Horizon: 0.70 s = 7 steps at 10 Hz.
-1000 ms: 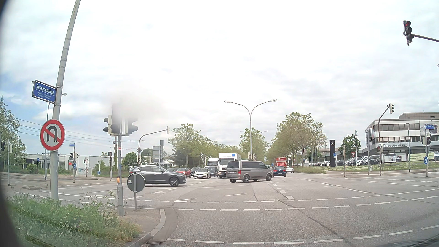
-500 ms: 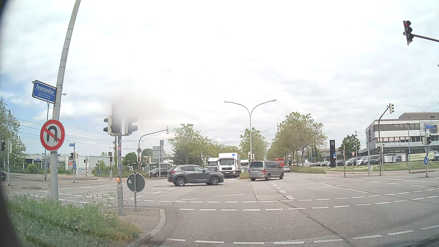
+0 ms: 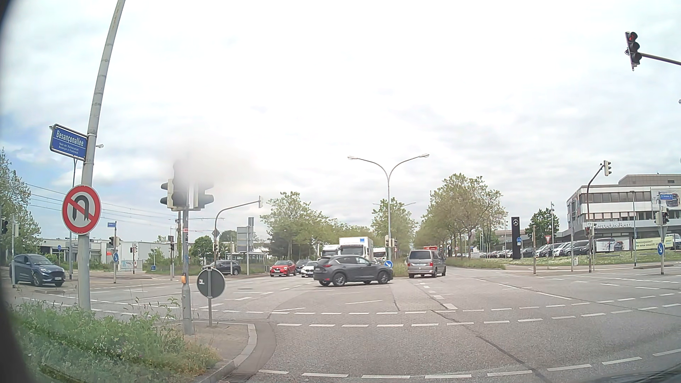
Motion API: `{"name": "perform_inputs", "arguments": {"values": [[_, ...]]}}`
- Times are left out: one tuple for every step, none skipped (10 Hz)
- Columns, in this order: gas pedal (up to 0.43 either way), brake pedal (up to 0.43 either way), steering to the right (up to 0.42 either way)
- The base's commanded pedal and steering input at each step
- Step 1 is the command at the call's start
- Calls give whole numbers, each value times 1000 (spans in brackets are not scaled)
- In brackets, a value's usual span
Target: Follow the waypoints while adhering to traffic rules and regulations
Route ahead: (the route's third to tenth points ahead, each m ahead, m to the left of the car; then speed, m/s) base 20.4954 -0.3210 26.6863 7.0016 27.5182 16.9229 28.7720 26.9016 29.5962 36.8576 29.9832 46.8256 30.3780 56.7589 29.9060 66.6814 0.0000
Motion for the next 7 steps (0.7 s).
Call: {"name": "perform_inputs", "arguments": {"values": [[0,280,-6],[0,287,-6],[0,280,-6],[0,287,-6],[0,280,-6],[0,280,-6],[0,280,-6]]}}
